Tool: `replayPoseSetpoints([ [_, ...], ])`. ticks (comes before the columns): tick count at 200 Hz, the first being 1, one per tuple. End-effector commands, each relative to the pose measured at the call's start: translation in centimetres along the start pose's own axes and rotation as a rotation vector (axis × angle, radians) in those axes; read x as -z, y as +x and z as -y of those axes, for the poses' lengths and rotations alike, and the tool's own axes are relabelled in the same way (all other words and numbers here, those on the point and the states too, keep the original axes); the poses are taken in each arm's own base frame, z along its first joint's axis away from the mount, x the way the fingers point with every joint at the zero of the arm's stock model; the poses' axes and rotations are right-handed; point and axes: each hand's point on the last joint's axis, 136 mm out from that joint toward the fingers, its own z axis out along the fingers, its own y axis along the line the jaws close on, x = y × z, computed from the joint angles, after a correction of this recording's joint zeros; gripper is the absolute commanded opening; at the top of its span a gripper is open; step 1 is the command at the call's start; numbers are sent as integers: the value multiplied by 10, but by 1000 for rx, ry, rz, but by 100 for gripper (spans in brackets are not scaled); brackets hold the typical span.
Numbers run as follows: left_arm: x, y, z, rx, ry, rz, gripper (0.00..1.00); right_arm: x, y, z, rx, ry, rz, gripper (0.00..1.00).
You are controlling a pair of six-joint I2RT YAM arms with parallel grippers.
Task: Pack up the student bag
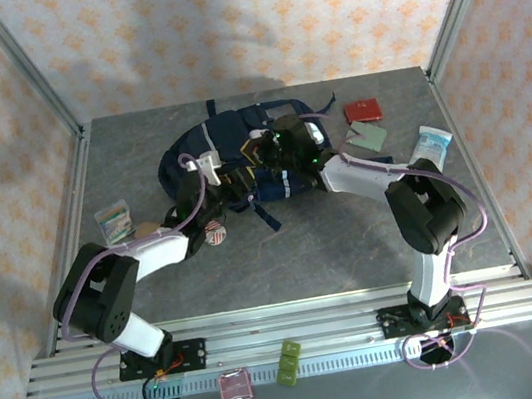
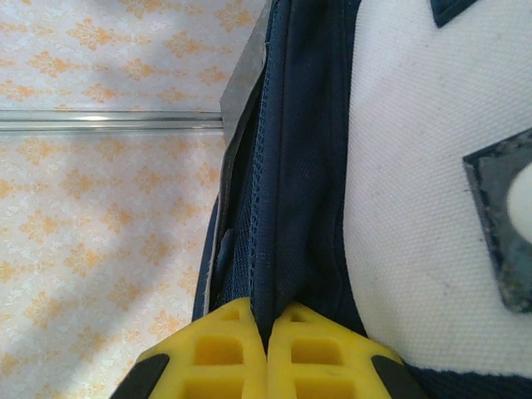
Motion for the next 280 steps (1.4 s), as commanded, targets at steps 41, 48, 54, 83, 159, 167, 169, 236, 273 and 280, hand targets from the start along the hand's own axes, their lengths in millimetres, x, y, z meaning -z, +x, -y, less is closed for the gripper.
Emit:
replayPoseSetpoints([
  [41,-5,-25,-21,-165,-256,101,34,17,16,-84,97,-253,-43,0],
  [48,-8,-27,-18,-167,-246,102,31,17,16,-84,96,-254,-45,0],
  [54,-10,-28,-16,-171,-239,102,25,17,17,-84,95,-254,-46,0],
  [83,-12,-36,-9,-185,-214,112,1,18,18,-80,93,-251,-47,0],
  [159,18,-33,-12,-127,-123,-12,0,16,13,-71,95,-226,-25,0],
  [167,21,-31,-18,-134,-150,-32,0,16,12,-70,94,-224,-23,0],
  [169,22,-30,-20,-135,-159,-36,0,16,11,-69,94,-223,-23,0],
  [236,43,-28,-60,-192,-361,-129,0,13,4,-50,115,-151,9,0],
  [273,28,-24,-30,-102,-235,-316,0,7,6,-38,122,-117,3,0],
  [280,26,-21,-29,-96,-233,-357,0,6,7,-38,123,-118,-2,0],
])
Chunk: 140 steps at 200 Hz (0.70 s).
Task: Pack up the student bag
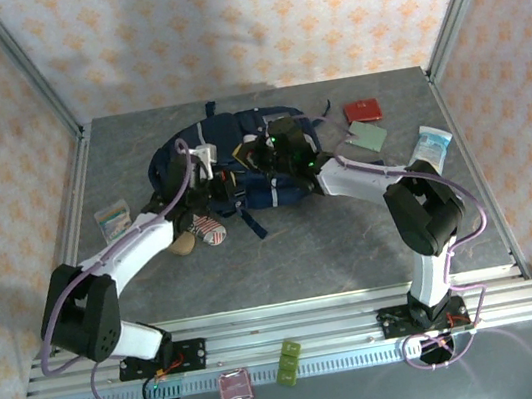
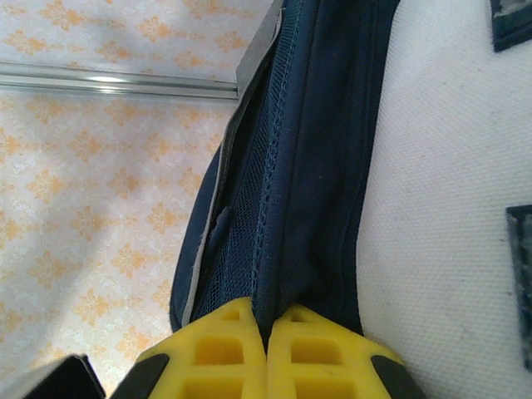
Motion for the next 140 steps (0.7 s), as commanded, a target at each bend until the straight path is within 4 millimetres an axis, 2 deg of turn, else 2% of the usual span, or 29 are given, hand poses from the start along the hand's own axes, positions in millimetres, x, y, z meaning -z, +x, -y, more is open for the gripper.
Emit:
replayPoseSetpoints([
  [1,0,-7,-12,36,-43,-99,0,8,-13,-29,67,-83,42,0],
  [17,-2,-4,-20,11,-104,-159,0,7,-12,-28,73,-80,42,0],
  [32,2,1,-39,-26,-210,-183,0,8,-13,-27,82,-67,47,0],
  [54,18,3,-65,-78,-359,-171,0,9,-16,-19,95,-30,66,0],
  [97,49,2,-95,-165,-548,-133,0,6,-20,-2,95,29,85,0],
  [140,57,-1,-102,-184,-587,-80,0,5,-21,0,113,42,79,0],
])
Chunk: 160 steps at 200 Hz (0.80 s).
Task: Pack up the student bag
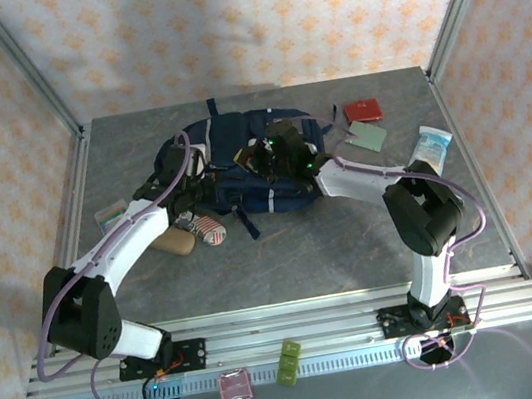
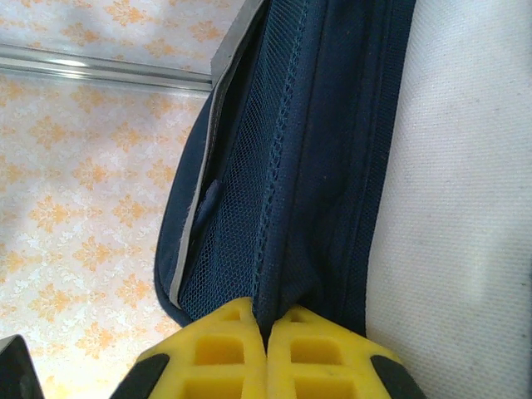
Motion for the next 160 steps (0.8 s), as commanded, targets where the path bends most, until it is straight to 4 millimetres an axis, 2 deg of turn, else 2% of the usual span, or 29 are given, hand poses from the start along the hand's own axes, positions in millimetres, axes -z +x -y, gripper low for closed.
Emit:
replayPoseSetpoints([
  [1,8,4,-54,-3,-236,21,0,8,-27,-14,60,-20,87,0],
  [18,2,4,-37,9,-140,12,0,7,-24,-21,134,15,35,1],
  [35,-2,5,-23,28,-61,9,0,16,-18,-20,213,81,-16,15],
  [49,-3,5,-16,40,-15,26,0,31,-12,-15,252,136,-38,32],
  [64,-4,8,-9,44,27,25,0,50,-3,-2,271,186,-67,38],
  [91,-7,15,7,59,109,15,0,76,33,29,231,194,-158,39],
  [111,-9,18,24,71,171,12,0,83,63,43,213,159,-242,36],
  [119,-10,19,31,71,189,9,0,82,72,43,223,140,-259,36],
  [136,-10,20,48,64,226,6,0,72,81,57,206,160,-285,36],
  [160,-11,20,76,59,297,4,0,51,75,86,166,235,-264,36],
])
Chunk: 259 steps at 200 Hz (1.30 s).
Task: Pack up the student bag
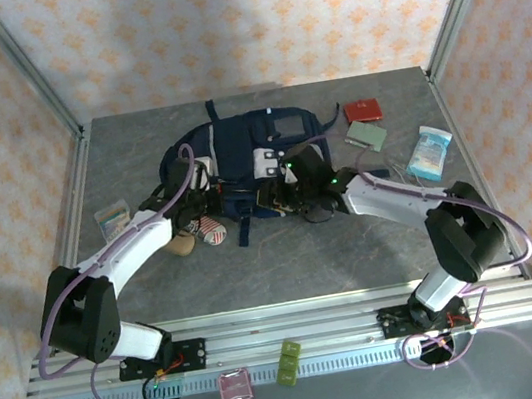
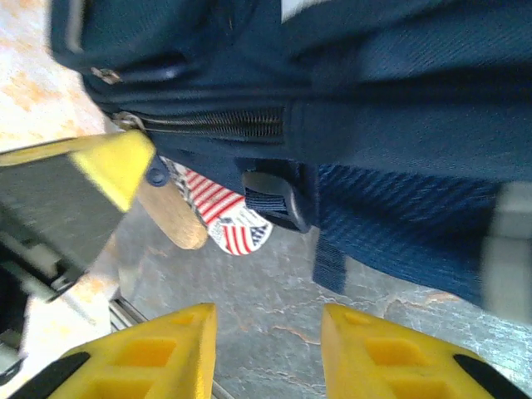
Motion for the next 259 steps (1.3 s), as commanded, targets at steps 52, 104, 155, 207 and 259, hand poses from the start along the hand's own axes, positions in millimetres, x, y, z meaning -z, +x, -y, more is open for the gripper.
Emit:
replayPoseSetpoints([
  [52,-17,3,53,-21,107,11,0,1,-76,116,-351,232,327,32],
  [104,-14,24,-39,-87,-268,-32,0,30,-99,166,-432,342,455,31],
  [155,-4,11,-51,15,-192,8,0,25,-115,135,-369,234,433,32],
  [207,4,-2,55,-43,145,80,38,42,-112,102,-252,165,407,35],
  [259,-15,24,80,-104,142,4,48,39,-108,93,-230,127,386,35],
])
